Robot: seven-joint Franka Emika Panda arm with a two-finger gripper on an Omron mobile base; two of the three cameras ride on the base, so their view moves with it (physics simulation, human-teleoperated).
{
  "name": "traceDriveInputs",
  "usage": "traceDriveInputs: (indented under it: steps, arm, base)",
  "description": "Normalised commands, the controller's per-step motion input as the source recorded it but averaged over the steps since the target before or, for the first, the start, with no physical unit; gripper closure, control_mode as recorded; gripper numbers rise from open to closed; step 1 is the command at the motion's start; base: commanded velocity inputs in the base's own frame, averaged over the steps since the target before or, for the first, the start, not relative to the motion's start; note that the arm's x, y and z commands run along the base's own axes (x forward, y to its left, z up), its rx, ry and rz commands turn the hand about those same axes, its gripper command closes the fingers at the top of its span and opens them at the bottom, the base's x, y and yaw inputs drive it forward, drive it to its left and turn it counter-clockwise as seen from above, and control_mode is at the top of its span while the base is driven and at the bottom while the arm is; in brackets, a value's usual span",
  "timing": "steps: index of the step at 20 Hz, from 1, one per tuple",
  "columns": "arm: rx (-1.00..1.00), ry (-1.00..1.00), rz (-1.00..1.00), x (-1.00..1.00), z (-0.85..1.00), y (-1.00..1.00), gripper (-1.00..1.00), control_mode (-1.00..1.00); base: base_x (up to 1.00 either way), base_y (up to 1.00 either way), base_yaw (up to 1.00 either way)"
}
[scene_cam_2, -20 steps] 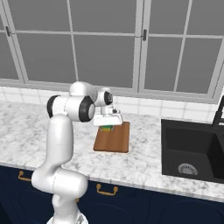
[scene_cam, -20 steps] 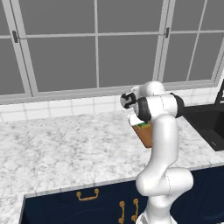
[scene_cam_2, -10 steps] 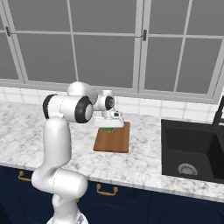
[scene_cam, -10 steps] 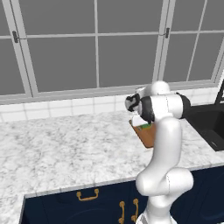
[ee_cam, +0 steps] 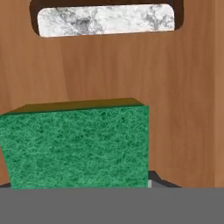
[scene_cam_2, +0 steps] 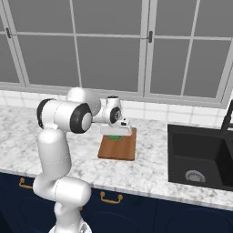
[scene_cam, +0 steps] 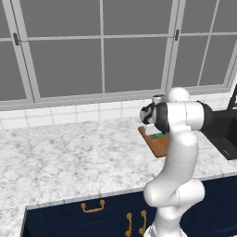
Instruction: Pick up the sponge from the counter and clean the cutting board by briefly scrubbing or pressing down on the cutting board. Once finished, release the sponge.
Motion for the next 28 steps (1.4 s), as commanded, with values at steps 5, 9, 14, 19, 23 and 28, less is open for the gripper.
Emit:
traceDriveInputs:
  steps: [5, 9, 14, 19, 23, 28]
  arm:
    - [-0.03, 0.09, -0.04, -1.00, -0.38, -0.99, 1.00, -1.00]
    - [-0.12, 0.07, -0.01, -0.79, -0.64, -0.52, 1.00, -1.00]
    - [-0.14, -0.14, 0.00, -0.05, -0.66, 0.00, 1.00, -1.00]
    - [-0.06, -0.06, 0.00, -0.02, -0.80, 0.00, 1.00, -1.00]
    - [-0.05, 0.16, 0.11, 0.00, -0.10, 0.00, 1.00, -1.00]
    - [0.00, -0.06, 0.27, 0.00, -0.32, 0.02, 1.00, -1.00]
  base:
    - [0.00, 0.00, 0.00]
    - [0.00, 0.00, 0.00]
    - [0.00, 0.00, 0.00]
    - [0.00, 0.00, 0.00]
    - [0.00, 0.00, 0.00]
    - [0.00, 0.00, 0.00]
